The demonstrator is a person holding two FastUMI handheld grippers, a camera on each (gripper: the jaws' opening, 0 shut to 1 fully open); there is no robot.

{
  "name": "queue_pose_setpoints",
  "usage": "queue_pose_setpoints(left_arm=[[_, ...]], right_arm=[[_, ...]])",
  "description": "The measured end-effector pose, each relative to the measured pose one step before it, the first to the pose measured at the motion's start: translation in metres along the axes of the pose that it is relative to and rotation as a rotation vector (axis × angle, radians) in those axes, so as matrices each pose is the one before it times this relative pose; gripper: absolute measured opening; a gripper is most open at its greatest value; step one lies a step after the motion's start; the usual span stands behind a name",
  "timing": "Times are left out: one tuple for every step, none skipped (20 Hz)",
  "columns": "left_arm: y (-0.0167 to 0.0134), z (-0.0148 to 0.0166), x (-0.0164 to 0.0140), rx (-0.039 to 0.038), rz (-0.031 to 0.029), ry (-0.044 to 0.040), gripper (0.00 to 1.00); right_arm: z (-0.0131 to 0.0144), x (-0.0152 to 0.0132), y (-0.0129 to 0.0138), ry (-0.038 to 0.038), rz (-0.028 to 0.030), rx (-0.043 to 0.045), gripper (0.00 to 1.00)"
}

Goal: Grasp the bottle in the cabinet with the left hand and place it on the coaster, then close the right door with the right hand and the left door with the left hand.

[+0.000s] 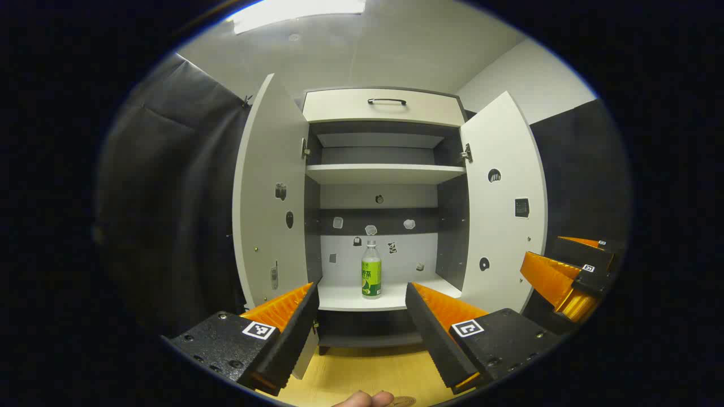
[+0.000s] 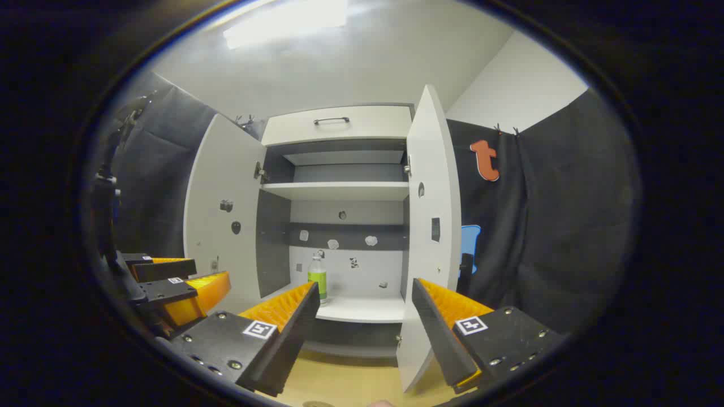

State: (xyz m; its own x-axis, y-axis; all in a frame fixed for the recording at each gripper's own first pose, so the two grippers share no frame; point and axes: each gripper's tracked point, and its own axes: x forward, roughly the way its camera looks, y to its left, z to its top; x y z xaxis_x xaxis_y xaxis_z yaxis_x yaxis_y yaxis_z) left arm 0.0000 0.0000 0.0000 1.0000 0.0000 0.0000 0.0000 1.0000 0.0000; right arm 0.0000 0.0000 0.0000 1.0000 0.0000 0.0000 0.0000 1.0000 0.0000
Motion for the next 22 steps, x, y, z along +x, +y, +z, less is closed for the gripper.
queue_pose_setpoints(left_arm=[[-0.00094,0.00137,0.00575,-0.0014,-0.00783,0.00077,0.97],[0.00077,0.00087,0.00464,0.00126,-0.00417,-0.00337,0.97],[0.00035,0.00251,0.00598,0.00339,-0.00334,-0.00315,0.97],[0.00086,0.00101,0.00378,0.00107,-0.0027,-0.00351,0.97],[-0.00029,0.00167,0.00482,-0.00668,-0.00554,0.00066,0.97],[-0.00139,-0.00065,0.0031,-0.01082,-0.0079,0.00069,0.97],[-0.00131,0.00015,0.00484,-0.00829,-0.00889,0.0015,0.97],[0.00011,-0.00291,0.00404,-0.0007,-0.00808,0.00758,0.97],[-0.00009,-0.00236,0.00525,0.00325,-0.00575,0.00645,0.97],[-0.00024,-0.00243,0.00521,0.00268,-0.00683,0.00425,0.97],[0.00018,-0.00194,0.00526,0.00513,-0.0027,0.00459,0.97],[0.00119,-0.00299,0.0048,0.00346,-0.00008,0.00534,0.97],[0.00005,-0.00148,0.00449,-0.001,-0.00363,0.00382,0.97],[-0.00052,-0.00259,0.0052,-0.00192,-0.00794,0.00545,0.97],[0.00052,-0.00176,0.00525,0.00073,-0.00421,0.00459,0.97],[0.00188,-0.00137,0.00617,-0.00047,-0.00094,-0.00288,0.97],[0.00285,-0.00159,0.00861,-0.00028,0.00157,-0.00237,0.97],[0.00312,-0.00387,0.00791,-0.00104,0.00937,0.00173,0.97],[0.00265,-0.00213,0.01064,-0.00604,0.00679,-0.00204,0.97],[0.00339,-0.00235,0.01121,-0.00992,0.01033,-0.00278,0.97],[0.00236,-0.00203,0.01248,-0.01499,0.00808,0.00017,0.97],[0.00188,-0.00363,0.01285,-0.0159,0.00832,0.00276,0.97]], right_arm=[[-0.00099,0.00343,0.00115,0.00289,0.00287,0.00326,0.99],[-0.00127,0.00354,0.00116,0.00218,0.00072,0.0022,0.99],[0.00082,0.00346,-0.00084,-0.00263,-0.00381,-0.00016,0.99],[-0.00001,0.00356,-0.00262,-0.00268,-0.00727,0.00028,0.99],[0.0005,0.00388,-0.00181,-0.00209,-0.00439,0.00107,0.99],[0.00039,0.00368,-0.00041,0.00038,-0.00528,0.00267,0.94],[0.00046,0.00358,-0.00042,-0.00105,-0.00084,0.00154,0.99],[-0.00169,0.00255,-0.00032,0.00029,0.00119,0.00049,0.99],[0.00018,0.00314,-0.00019,-0.00162,-0.00018,-0.00304,0.99],[-0.00068,0.00312,-0.00053,0.00016,-0.00388,-0.00439,0.99],[-0.00189,0.00283,-0.00073,-0.00066,-0.00138,-0.00285,0.99],[-0.00204,0.00336,0.00026,0.002,-0.00124,-0.00107,0.99],[-0.00155,0.00275,0.00086,0.00314,0.00074,-0.00024,0.99],[-0.00187,0.00337,0.00049,0.0024,0.00159,-0.00009,0.99],[-0.00094,0.00375,0.00016,-0.00016,-0.00024,0.00045,0.99],[-0.00193,0.00384,-0.00042,0.00087,-0.00196,0.00136,0.99],[-0.00143,0.00357,0.00044,0.00003,0.00111,0.00154,0.99],[-0.00199,0.00466,0.00166,0.00196,0.00341,0.00158,0.99],[-0.00135,0.0037,0.00185,0.00052,0.00595,-0.00117,0.99],[-0.00179,0.00323,0.00024,0.00033,0.00082,-0.00184,0.99],[-0.00095,0.00471,-0.00088,0.0015,-0.00075,0.00054,0.99],[-0.00208,0.00406,-0.00082,0.00447,-0.00326,0.00329,0.99]])
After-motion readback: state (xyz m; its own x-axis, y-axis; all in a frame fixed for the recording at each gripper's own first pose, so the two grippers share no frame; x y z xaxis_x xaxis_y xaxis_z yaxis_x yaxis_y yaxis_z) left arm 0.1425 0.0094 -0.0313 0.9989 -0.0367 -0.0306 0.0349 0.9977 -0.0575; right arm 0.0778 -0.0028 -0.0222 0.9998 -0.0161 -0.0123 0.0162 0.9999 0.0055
